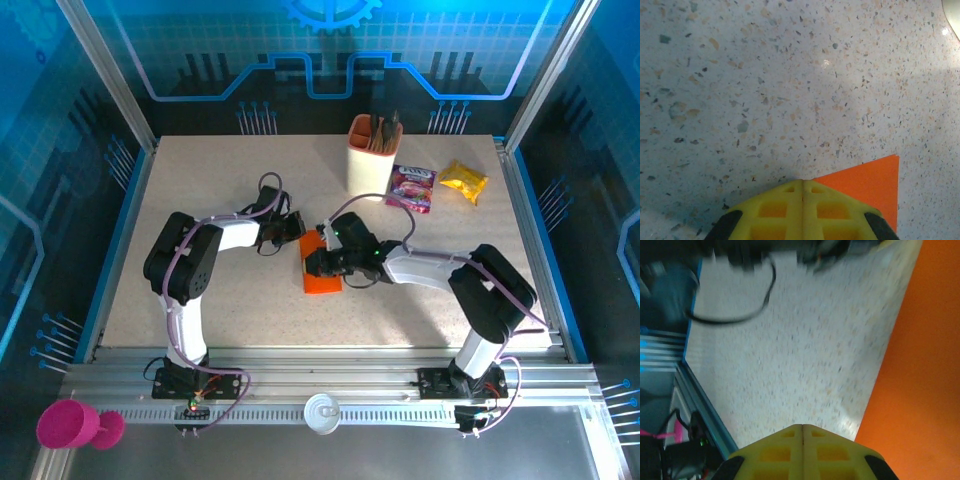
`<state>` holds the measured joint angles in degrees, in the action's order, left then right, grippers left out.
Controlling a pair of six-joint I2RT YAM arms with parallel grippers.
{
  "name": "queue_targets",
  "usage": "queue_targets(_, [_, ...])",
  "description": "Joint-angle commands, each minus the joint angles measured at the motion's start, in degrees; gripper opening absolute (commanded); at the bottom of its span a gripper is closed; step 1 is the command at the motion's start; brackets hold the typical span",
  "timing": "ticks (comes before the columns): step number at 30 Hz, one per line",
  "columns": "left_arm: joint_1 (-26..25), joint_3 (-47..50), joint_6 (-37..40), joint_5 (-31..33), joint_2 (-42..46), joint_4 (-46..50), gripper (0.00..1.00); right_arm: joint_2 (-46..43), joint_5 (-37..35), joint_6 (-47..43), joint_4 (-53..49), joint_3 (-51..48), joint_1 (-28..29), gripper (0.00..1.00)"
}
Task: Fold a paper plane with a square sheet of paper (pick it up from the middle)
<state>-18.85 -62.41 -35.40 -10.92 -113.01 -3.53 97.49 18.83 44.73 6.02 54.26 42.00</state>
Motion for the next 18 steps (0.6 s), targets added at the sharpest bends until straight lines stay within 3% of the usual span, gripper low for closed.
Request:
queue_targets(1, [0.4,0.6,2.0,1.7,-1.1,1.6,0.0,1.3,-0.2,-1.1,-2.0,1.4,-1.7,0.0])
queue_targets(18, [0.4,0.8,2.1,1.5,-1.5,1.7,0.0,15.8,-0.1,2.4,4.6,9.9,-0.8,0.0])
